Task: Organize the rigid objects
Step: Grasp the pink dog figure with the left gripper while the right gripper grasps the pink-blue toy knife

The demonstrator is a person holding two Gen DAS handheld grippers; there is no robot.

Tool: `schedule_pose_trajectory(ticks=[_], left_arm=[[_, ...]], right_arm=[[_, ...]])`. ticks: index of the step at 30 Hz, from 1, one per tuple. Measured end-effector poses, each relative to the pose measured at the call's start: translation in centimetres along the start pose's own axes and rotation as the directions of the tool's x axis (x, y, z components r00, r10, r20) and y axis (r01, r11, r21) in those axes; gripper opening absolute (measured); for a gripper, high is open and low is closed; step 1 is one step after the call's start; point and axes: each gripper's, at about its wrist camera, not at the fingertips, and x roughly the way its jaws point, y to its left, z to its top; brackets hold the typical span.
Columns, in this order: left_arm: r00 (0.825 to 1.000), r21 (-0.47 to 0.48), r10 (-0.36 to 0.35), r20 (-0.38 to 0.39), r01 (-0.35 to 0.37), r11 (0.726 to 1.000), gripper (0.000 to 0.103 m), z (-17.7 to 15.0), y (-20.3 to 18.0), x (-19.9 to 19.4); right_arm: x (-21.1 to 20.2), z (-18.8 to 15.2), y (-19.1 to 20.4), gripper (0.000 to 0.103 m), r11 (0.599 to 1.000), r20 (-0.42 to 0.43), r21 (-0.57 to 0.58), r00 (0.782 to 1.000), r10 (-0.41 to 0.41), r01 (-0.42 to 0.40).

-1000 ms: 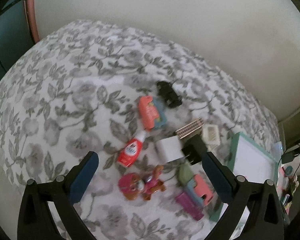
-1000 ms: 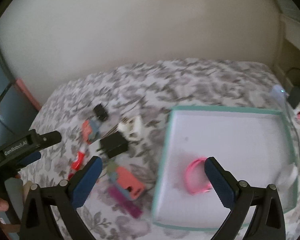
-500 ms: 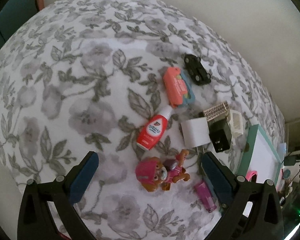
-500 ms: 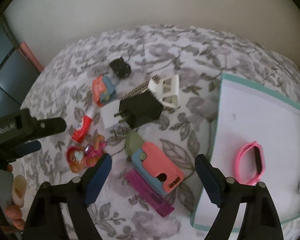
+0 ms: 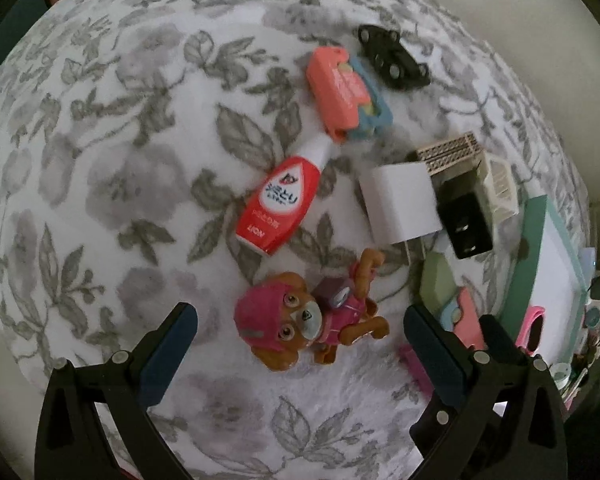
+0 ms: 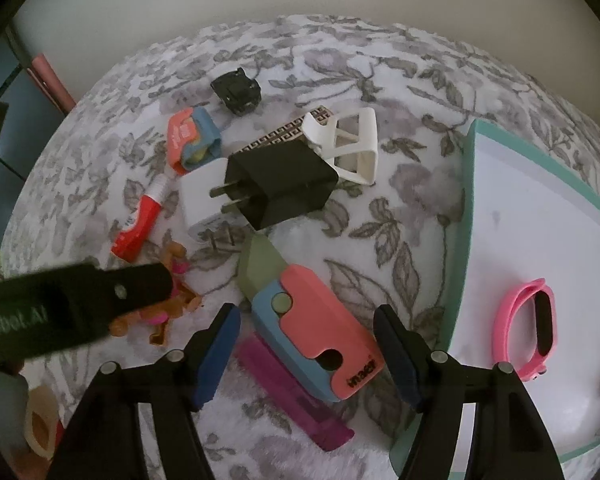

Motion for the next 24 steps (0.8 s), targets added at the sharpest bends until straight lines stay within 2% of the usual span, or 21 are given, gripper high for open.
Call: schedule_pose_trajectory(ticks=[8,12,15,24], left_arm=[[1.000,0.005,0.010,-0.027,-0.010,1.000,0.100,-0.7,-0.1,2.2],[1.000,0.014,0.017,-0.021,-0.017,1.000,0.092,-1.4,-0.1,2.8],[1.000,0.029,0.018,-0.007,-0.018,0.999,0.080,-1.6,-0.5,3.0],[1.000,0.022,-0.021,0.004,0.021,1.000,0.079,-1.8,-0.2,3.3]], right_arm=[[0.8,-0.1,0.1,0.071,1.000,-0.007,-0.017,1.000,-0.025,0.025],[0.9,-0.1,0.1,0.071,0.999,-0.006,-0.021,1.000,-0.027,0.026],[0.8,-0.2,0.1,0.071,0.999,-0.005,-0.020,1.000,-0.026,0.026],[0.8,-0.3,0.2,0.069,0.999,-0.001,-0.032,0.999,-0.035,0.035]])
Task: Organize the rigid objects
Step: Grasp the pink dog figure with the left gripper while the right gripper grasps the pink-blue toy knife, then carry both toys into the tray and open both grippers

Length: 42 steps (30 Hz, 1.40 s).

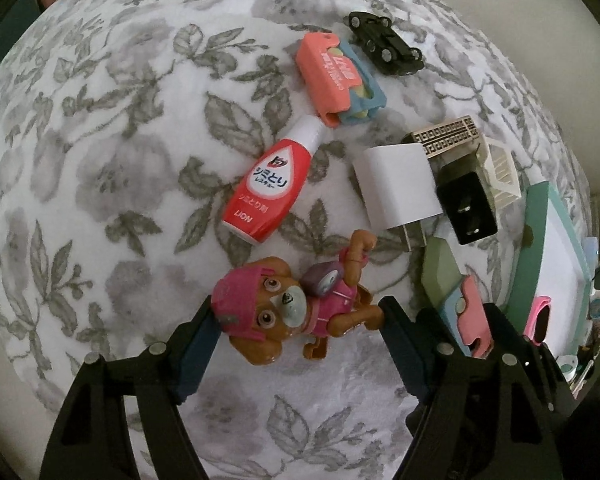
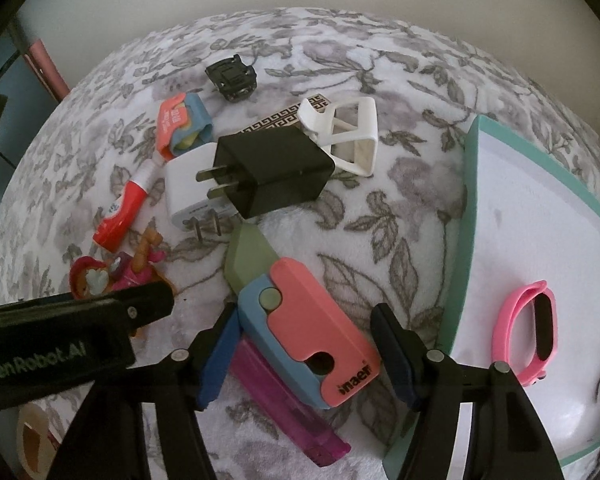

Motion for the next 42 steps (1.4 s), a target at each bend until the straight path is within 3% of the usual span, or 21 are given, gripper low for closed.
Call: schedule_pose_trajectory(ticks=[3,5,7,18,28,33,42], left_arm=[[1.000,0.000,-0.019,0.002,0.019,1.000,0.079,0.1,0.2,-0.8],[1.000,0.001,-0.028,0.009,0.028,1.000,0.079,0.4,0.0,-1.4],[0.999,0.004,-0.029,0.024,0.029,1.000,0.079,0.5,-0.2,-2.2],[0.996,0.004,-0.052,0.073,0.052,0.999,0.079,1.2,-0.5,-4.9],[0.976,0.033,-0.077,0.205,0.071,0.997,0.079,1.9,-1.0,-10.6],[0.964,0.063,-0.090,0.249,0.076,0.995,0.079,1.6,-2.0,-12.4],[0.953,0.136,-0.139,0.270,0.105,0.985,0.079,0.7,-6.2,-12.3]], right_arm=[[-0.1,-0.1,0.2,0.068,1.000,0.003,-0.004,1.000,-0.002,0.002],[-0.4,0.0,0.2,0.052,1.000,0.012,-0.007,1.000,-0.005,0.005],[-0.6,0.1,0.0,0.050,1.000,0.008,0.008,1.000,0.007,-0.007],[-1.5,0.1,0.0,0.049,0.999,0.013,0.014,0.999,0.049,-0.049],[-5.0,0.5,-1.1,0.049,0.991,0.094,0.070,0.990,0.105,-0.112],[-6.6,0.7,-3.0,0.049,0.984,0.135,0.121,0.984,0.116,-0.133],[-9.1,0.0,-8.5,0.049,0.962,0.174,0.247,0.982,0.070,-0.112]])
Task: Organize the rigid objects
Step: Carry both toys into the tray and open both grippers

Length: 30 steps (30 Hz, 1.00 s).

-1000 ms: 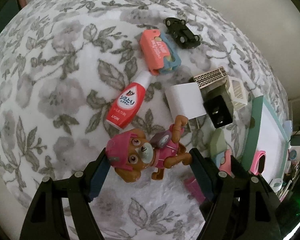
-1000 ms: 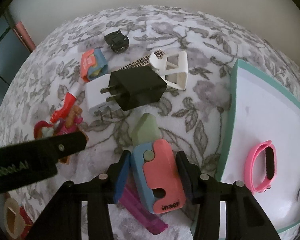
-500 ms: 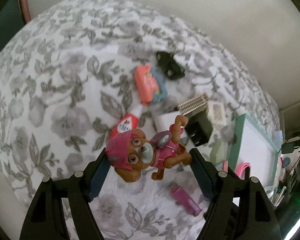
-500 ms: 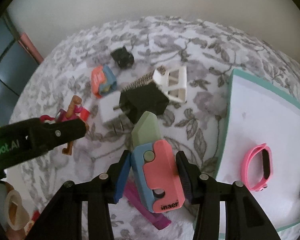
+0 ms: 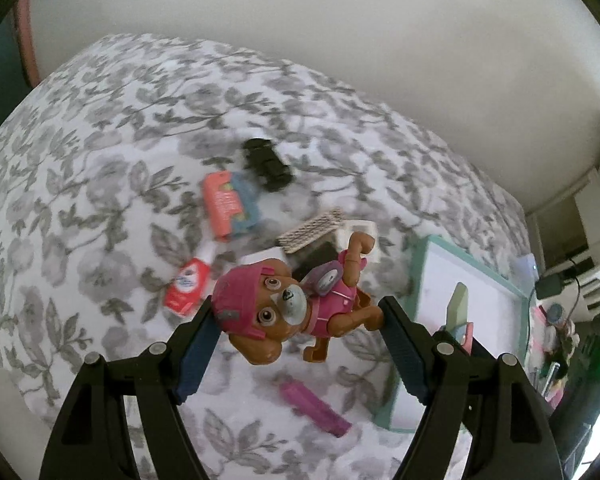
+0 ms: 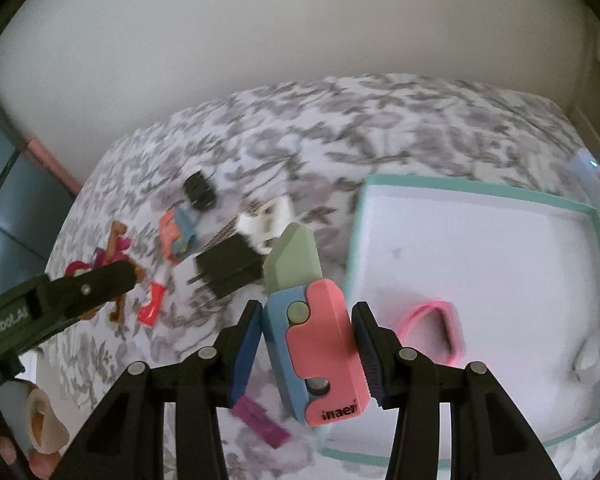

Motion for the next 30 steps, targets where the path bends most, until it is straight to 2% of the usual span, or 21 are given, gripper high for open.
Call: schedule_pose_trajectory(ticks=[7,15,19,25,30], left_arm=[[1.000,0.130,-0.013,0.005,0.012,0.991,0.079,-1.1,-5.3,0.1],[0.999,0.246,-0.021,-0.041,0.030,0.969,0.079,-3.0,-9.7,1.5],[0.998,0.290,-0.019,-0.066,0.038,0.956,0.079,-4.2,-11.5,2.1],[0.993,0.377,-0.016,-0.120,0.061,0.924,0.079,-6.5,-14.3,3.5],[0.985,0.414,-0.016,-0.174,0.088,0.906,0.079,-8.2,-15.7,4.8]], right_arm=[[-1.4,0.4,-4.6,0.049,0.994,0.017,0.099,0.999,-0.047,0.045],[-2.9,0.2,-9.7,0.049,0.972,0.017,0.211,0.994,-0.112,0.106],[-3.0,-0.3,-11.9,0.049,0.957,-0.007,0.257,0.991,-0.136,0.133],[-3.1,-1.2,-14.6,0.049,0.927,-0.052,0.344,0.989,-0.142,0.151],[-2.6,-2.0,-16.2,0.049,0.909,-0.092,0.385,0.986,-0.135,0.161]])
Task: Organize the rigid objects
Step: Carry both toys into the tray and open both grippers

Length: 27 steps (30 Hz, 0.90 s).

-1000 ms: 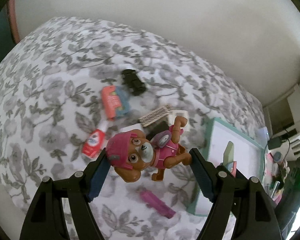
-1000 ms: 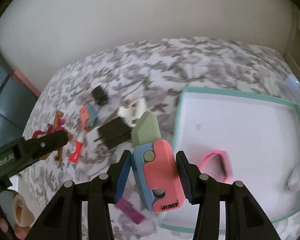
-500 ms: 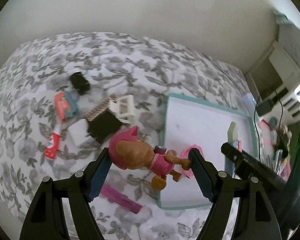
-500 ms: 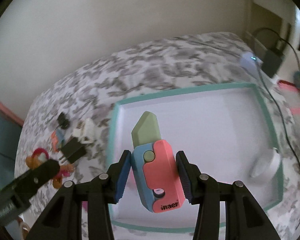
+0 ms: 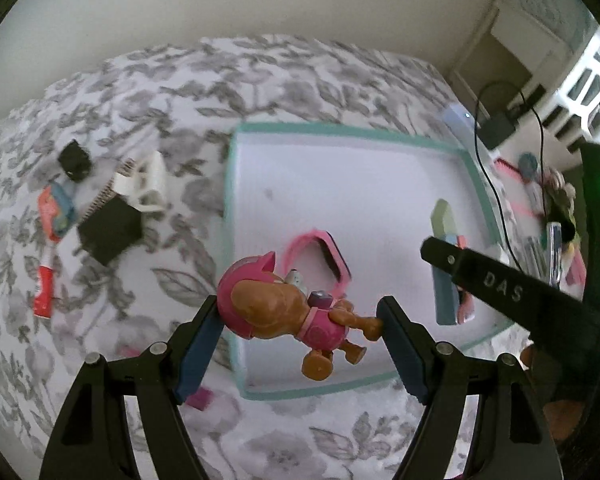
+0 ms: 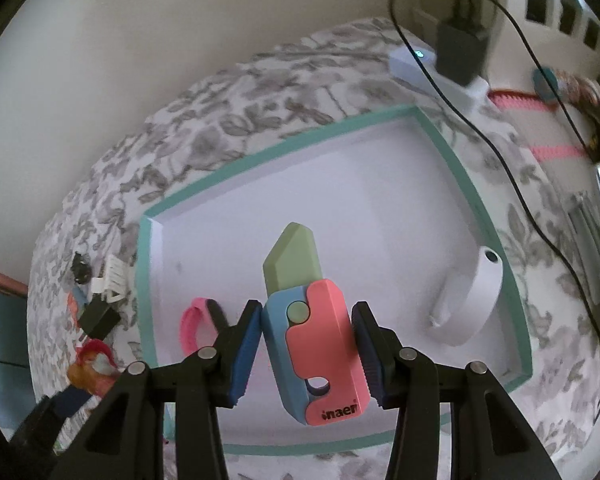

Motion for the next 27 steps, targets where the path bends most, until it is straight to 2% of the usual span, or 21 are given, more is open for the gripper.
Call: schedule_pose_trajectory(ticks=[5,10,14,19,27], left_arm=[[0.999,0.035,0.017,-0.042,-0.016,0.999,0.079,-0.6,-1.2,1.5],[0.995,-0.019,0.002,-0.098,-0.004,1.000,0.079,-1.5,-1.6,3.8],[0.987,-0.001,-0.004,-0.163,0.004,1.000,0.078,-2.2,-2.4,5.4],[0.985,-0.005,0.009,-0.171,-0.010,1.000,0.077,-2.2,-2.1,5.8],[0.982,0.056,0.074,-0.174,-0.065,0.996,0.077,-2.5,-3.5,6.7]], right_arm=[[0.8,-0.2,-0.5,0.049,1.000,-0.028,0.007,0.999,-0.021,0.021],[1.8,-0.6,-0.3,0.049,0.999,-0.056,-0.018,0.997,-0.047,0.046],[2.5,-0.8,-0.2,0.049,0.998,-0.077,-0.029,0.995,-0.057,0.055],[3.2,-1.0,-0.6,0.049,0.998,-0.099,-0.025,0.993,-0.062,0.060],[3.6,-1.1,0.1,0.050,0.993,-0.094,-0.070,0.991,-0.098,0.092]])
